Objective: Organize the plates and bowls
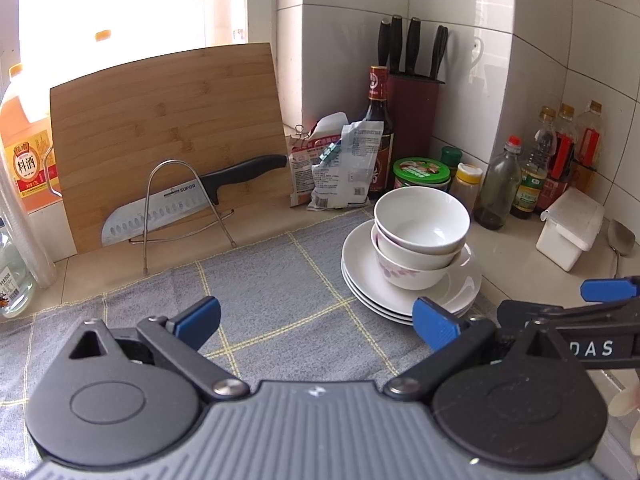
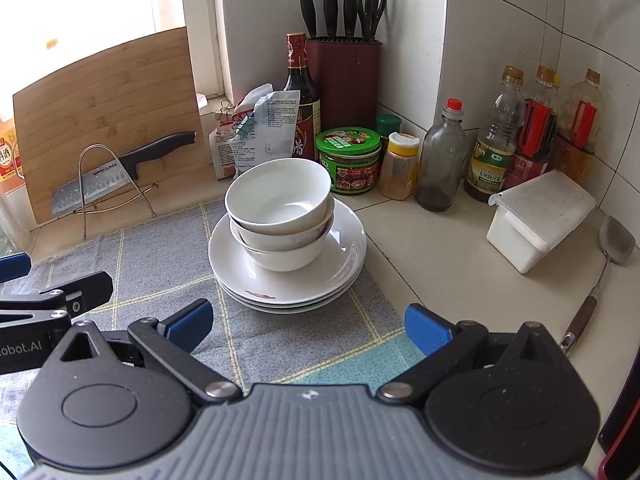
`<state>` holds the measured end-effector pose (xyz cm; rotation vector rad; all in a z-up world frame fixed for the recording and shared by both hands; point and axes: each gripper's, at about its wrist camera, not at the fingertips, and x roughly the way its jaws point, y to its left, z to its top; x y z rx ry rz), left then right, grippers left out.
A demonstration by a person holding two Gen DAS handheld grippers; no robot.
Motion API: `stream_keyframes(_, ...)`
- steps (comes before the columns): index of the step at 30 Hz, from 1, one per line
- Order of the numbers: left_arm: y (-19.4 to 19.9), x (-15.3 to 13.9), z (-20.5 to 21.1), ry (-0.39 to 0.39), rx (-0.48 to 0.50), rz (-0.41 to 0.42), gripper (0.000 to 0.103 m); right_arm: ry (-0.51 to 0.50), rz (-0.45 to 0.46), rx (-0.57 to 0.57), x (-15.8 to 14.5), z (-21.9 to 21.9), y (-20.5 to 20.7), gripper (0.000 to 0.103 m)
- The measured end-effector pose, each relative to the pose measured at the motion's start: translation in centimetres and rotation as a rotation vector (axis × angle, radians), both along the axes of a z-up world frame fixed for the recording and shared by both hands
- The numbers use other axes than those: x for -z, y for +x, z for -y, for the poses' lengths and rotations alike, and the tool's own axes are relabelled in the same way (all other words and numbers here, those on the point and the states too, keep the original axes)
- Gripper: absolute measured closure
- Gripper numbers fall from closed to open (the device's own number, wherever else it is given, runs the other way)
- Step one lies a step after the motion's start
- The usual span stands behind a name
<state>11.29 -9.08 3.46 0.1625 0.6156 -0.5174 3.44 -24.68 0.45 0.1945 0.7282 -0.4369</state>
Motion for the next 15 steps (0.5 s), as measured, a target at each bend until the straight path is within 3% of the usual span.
stream_keyframes(15,-0.13,0.0,0.72,-0.004,0.013,-0.013,0.001,-0.007,0.005,0.014,-0.27,0.61,-0.58,0.0)
